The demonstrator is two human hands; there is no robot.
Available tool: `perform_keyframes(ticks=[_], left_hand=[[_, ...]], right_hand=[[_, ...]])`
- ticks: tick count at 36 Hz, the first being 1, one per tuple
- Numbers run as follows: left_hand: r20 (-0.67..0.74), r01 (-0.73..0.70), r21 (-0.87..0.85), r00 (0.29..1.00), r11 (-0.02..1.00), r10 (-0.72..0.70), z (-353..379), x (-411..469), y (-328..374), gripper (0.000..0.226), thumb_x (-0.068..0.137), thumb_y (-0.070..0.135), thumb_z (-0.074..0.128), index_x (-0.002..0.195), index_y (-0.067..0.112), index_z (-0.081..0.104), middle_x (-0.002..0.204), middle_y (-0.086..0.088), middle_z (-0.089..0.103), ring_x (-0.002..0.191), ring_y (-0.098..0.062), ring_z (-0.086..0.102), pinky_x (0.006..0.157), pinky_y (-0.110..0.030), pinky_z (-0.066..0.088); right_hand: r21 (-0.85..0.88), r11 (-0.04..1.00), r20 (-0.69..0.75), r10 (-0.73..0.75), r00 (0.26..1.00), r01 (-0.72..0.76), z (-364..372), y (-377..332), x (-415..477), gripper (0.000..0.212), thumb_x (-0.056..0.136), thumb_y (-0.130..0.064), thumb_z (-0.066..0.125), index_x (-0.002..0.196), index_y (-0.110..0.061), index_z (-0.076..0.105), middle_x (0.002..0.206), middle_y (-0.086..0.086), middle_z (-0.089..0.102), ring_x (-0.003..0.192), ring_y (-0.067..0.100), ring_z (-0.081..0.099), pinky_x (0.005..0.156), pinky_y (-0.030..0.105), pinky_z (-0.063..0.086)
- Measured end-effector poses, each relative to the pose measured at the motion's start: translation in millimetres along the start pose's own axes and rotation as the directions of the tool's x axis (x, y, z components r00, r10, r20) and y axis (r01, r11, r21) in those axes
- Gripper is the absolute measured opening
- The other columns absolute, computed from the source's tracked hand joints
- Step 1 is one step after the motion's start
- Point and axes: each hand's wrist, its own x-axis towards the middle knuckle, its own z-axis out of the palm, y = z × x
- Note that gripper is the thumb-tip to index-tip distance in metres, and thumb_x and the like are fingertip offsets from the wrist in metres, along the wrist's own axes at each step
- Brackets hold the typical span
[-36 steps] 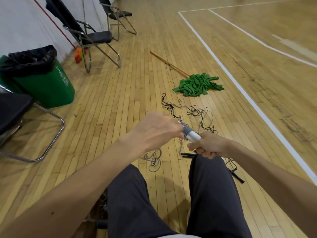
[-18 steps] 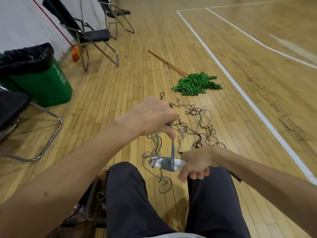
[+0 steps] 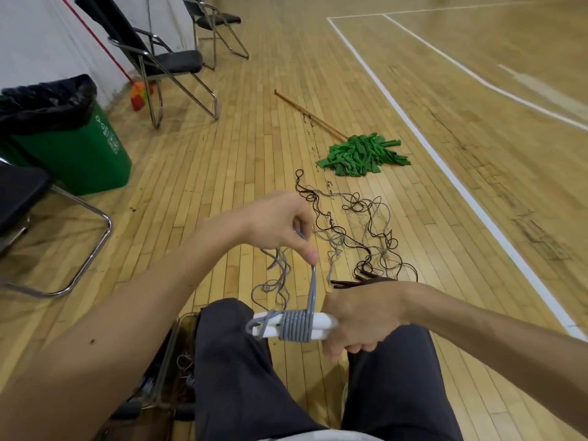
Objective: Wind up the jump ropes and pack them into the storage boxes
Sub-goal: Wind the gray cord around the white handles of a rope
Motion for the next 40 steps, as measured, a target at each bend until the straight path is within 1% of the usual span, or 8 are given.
perform_keyframes(ticks=[3, 7, 13, 16, 19, 22, 26, 40], left_hand=[[-0.012, 0.01, -0.188, 1.0, 0.982, -0.013, 2.8, -3.1, -7.4, 0.029, 0.066, 0.039, 0.088, 0.068, 0.018, 0.068, 0.052, 0.017, 0.058, 0.051, 0.002, 0.05, 0.053, -0.013, 0.037], [-0.012, 0.016, -0.491, 1.0, 0.871, -0.025, 6.3, -11.4, -18.4, 0.028, 0.067, 0.042, 0.084, 0.08, 0.024, 0.067, 0.057, -0.009, 0.053, 0.055, -0.023, 0.036, 0.056, -0.031, 0.031], [-0.035, -0.021, -0.627, 0.999, 0.779, -0.002, 14.7, -14.4, -19.6, 0.032, 0.071, 0.035, 0.082, 0.082, 0.014, 0.06, 0.062, 0.004, 0.064, 0.053, -0.013, 0.049, 0.054, -0.024, 0.04], [-0.087, -0.101, -0.602, 0.994, 0.792, 0.061, 16.8, -24.3, -21.0, 0.029, 0.075, 0.023, 0.081, 0.078, 0.008, 0.057, 0.066, 0.014, 0.066, 0.057, 0.002, 0.056, 0.059, -0.026, 0.046], [-0.126, -0.09, -0.614, 0.992, 0.784, 0.015, 22.3, -27.9, -19.1, 0.005, 0.086, 0.008, 0.066, 0.084, 0.006, 0.062, 0.071, 0.002, 0.061, 0.065, -0.013, 0.054, 0.06, -0.033, 0.043], [-0.13, -0.033, -0.629, 0.99, 0.777, -0.063, 29.5, -21.6, -18.3, 0.011, 0.091, 0.024, 0.071, 0.082, 0.03, 0.07, 0.065, 0.001, 0.06, 0.061, -0.016, 0.053, 0.052, -0.026, 0.038], [-0.147, 0.009, -0.689, 0.977, 0.725, -0.152, 31.2, -18.4, -16.8, 0.038, 0.081, 0.042, 0.068, 0.094, 0.007, 0.069, 0.059, -0.003, 0.062, 0.048, -0.016, 0.036, 0.046, -0.027, 0.026], [-0.241, -0.019, -0.666, 0.951, 0.745, -0.192, 48.5, -15.7, -6.3, 0.014, 0.1, 0.028, 0.061, 0.099, 0.022, 0.074, 0.055, 0.004, 0.058, 0.049, -0.018, 0.037, 0.048, -0.027, 0.031]], right_hand=[[-0.005, 0.997, -0.042, -0.077, 0.996, 0.077, -1.1, -2.3, -12.7, 0.025, 0.093, -0.015, 0.065, 0.071, -0.005, 0.058, 0.06, 0.002, 0.047, 0.051, 0.014, 0.043, 0.051, 0.026, 0.036], [0.069, 0.978, -0.116, -0.186, 0.976, 0.195, -6.5, -6.4, -29.0, 0.025, 0.094, -0.015, 0.066, 0.084, 0.007, 0.061, 0.065, 0.008, 0.049, 0.054, 0.015, 0.045, 0.05, 0.021, 0.04], [0.156, 0.927, -0.233, -0.3, 0.925, 0.34, -13.4, -14.6, -38.1, 0.011, 0.093, -0.008, 0.067, 0.083, -0.005, 0.066, 0.063, 0.007, 0.049, 0.052, 0.017, 0.043, 0.048, 0.025, 0.038], [0.239, 0.889, -0.321, -0.308, 0.896, 0.391, -18.9, -12.6, -40.6, 0.005, 0.091, 0.001, 0.066, 0.088, -0.001, 0.068, 0.063, 0.0, 0.053, 0.05, 0.013, 0.041, 0.044, 0.021, 0.035], [0.3, 0.853, -0.365, -0.311, 0.878, 0.427, -23.9, -8.7, -40.1, 0.013, 0.091, 0.004, 0.065, 0.086, -0.007, 0.07, 0.062, -0.002, 0.051, 0.048, 0.014, 0.036, 0.043, 0.022, 0.031], [0.353, 0.824, -0.439, -0.272, 0.856, 0.443, -31.5, -4.6, -39.8, 0.015, 0.091, 0.004, 0.066, 0.084, -0.009, 0.07, 0.061, 0.003, 0.044, 0.047, 0.013, 0.034, 0.043, 0.022, 0.029], [0.412, 0.784, -0.52, -0.216, 0.826, 0.465, -42.8, 1.3, -38.3, 0.013, 0.092, 0.005, 0.064, 0.087, -0.006, 0.069, 0.055, -0.001, 0.04, 0.046, 0.013, 0.03, 0.043, 0.022, 0.026], [0.499, 0.748, -0.634, -0.029, 0.773, 0.438, -59.6, 34.1, -21.9, 0.005, 0.093, 0.002, 0.063, 0.094, 0.002, 0.067, 0.056, 0.0, 0.036, 0.046, 0.014, 0.026, 0.041, 0.023, 0.021]])
